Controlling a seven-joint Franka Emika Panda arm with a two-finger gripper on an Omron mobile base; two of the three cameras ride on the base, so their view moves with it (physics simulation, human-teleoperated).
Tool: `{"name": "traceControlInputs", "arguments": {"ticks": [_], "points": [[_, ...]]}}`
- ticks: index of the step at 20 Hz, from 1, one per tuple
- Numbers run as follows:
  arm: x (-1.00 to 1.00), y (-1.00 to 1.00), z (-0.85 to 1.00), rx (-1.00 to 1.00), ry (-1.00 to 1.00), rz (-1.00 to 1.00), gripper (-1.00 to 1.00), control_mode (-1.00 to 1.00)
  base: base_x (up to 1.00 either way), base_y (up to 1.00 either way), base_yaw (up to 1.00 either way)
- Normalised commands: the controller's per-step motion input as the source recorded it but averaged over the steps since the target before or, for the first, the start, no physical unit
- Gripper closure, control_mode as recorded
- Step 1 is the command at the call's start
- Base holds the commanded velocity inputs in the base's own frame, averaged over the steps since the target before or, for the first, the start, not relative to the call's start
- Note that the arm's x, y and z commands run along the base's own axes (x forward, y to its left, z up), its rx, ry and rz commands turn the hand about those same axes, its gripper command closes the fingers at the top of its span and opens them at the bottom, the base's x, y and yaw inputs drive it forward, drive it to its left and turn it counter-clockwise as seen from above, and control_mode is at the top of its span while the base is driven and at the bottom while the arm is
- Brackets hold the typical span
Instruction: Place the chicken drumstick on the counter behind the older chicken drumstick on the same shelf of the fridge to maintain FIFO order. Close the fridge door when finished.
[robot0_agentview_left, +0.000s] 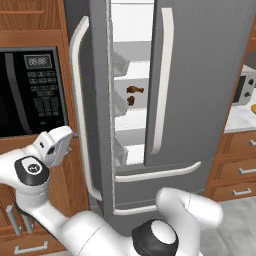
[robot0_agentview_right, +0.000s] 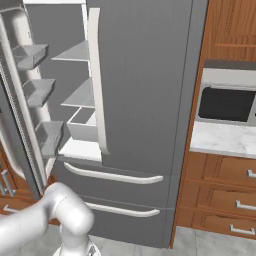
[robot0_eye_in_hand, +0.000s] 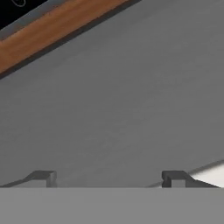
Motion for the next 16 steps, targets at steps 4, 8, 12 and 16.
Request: {"name": "traceControlInputs", "arguments": {"ticks": [4,8,12,16], "points": [[0.16,-0.95,0.0,0.0,0.0,-0.01,-1.0,-1.0,0.0,0.0,0.0],[0.26,-0.96,0.0,0.0,0.0,0.0,-1.0,-1.0,0.0,0.0,0.0],[0.47,-0.8,0.0,0.0,0.0,0.0,-1.0,-1.0,0.0,0.0,0.0],[0.57,-0.7,0.0,0.0,0.0,0.0,-1.0,-1.0,0.0,0.0,0.0]]}}
